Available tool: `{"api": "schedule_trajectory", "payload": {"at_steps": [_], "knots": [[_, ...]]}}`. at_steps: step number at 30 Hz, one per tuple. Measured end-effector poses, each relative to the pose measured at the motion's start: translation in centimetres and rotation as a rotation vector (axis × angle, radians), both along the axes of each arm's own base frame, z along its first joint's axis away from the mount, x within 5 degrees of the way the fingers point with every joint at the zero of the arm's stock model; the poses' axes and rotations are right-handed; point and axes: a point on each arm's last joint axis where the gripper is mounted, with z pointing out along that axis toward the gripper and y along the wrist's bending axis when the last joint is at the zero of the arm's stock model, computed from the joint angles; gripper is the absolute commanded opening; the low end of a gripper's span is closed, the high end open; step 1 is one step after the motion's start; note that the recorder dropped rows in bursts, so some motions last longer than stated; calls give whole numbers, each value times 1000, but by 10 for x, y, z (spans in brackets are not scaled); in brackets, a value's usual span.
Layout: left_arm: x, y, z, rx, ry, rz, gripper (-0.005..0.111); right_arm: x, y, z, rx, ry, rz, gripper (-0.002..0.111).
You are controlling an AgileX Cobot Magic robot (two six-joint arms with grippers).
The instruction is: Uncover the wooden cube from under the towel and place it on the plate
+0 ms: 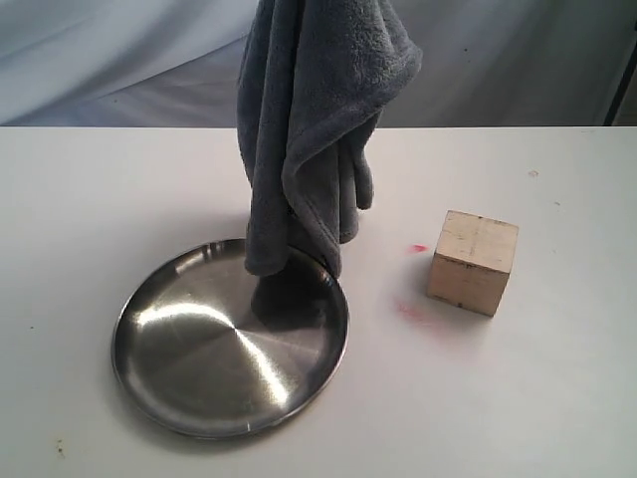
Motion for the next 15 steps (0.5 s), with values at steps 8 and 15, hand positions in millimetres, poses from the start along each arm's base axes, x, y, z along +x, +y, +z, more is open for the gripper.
{"api": "schedule_trajectory", "payload": {"at_steps": [8, 15], "knots": [[0, 0, 0, 0, 0, 0, 1, -16, -23, 21, -53, -26, -18, 0], [0, 0, 0, 0, 0, 0, 1, -21, -72, 51, -2, -106, -136, 0]]}}
